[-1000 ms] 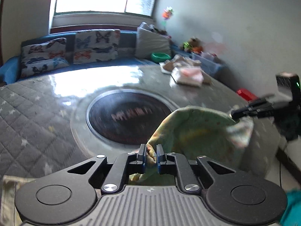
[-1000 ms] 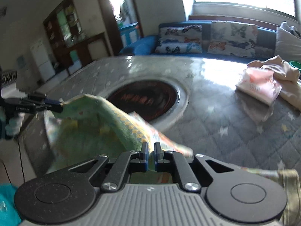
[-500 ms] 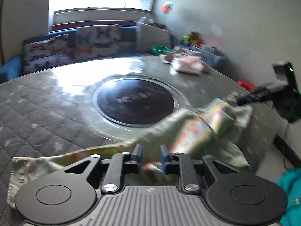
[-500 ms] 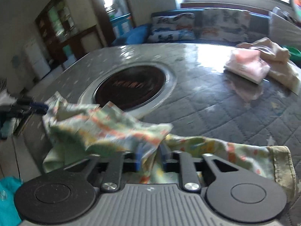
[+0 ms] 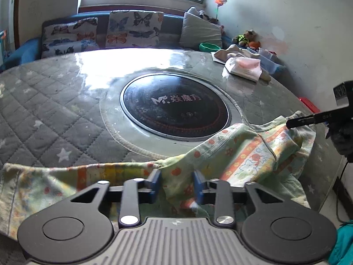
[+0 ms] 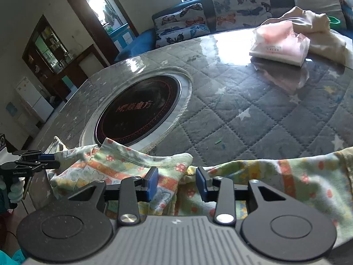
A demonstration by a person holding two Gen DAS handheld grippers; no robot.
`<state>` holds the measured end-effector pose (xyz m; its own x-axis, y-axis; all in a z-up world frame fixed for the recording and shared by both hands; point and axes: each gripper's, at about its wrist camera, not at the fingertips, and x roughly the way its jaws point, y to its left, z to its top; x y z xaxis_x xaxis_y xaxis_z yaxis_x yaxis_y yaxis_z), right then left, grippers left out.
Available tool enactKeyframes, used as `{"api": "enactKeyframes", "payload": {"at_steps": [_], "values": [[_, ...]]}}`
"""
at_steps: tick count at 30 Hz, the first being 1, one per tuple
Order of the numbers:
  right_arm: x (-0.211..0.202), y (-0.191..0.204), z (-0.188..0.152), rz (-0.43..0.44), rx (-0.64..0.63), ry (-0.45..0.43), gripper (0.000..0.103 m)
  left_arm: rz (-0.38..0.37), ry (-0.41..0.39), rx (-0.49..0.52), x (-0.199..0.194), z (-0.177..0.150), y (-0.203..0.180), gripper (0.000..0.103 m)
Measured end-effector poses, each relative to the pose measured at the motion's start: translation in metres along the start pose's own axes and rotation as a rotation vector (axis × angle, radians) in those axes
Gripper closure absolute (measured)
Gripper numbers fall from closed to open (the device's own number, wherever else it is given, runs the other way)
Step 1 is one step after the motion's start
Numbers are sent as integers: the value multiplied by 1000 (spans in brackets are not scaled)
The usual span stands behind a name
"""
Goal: Fold clothes
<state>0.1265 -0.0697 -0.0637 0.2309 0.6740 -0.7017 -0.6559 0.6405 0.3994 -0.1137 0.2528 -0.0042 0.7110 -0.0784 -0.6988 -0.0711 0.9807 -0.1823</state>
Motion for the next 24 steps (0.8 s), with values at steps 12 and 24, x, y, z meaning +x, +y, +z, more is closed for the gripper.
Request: {"api": "enactKeyframes", "payload": {"at_steps": [12, 24], "values": [[-8, 38, 26, -34, -188, -18, 99, 46, -68, 161, -15, 33, -18, 93], [19, 70, 111, -132, -355, -102, 99, 156, -91, 248, 37, 116, -2, 93]]}}
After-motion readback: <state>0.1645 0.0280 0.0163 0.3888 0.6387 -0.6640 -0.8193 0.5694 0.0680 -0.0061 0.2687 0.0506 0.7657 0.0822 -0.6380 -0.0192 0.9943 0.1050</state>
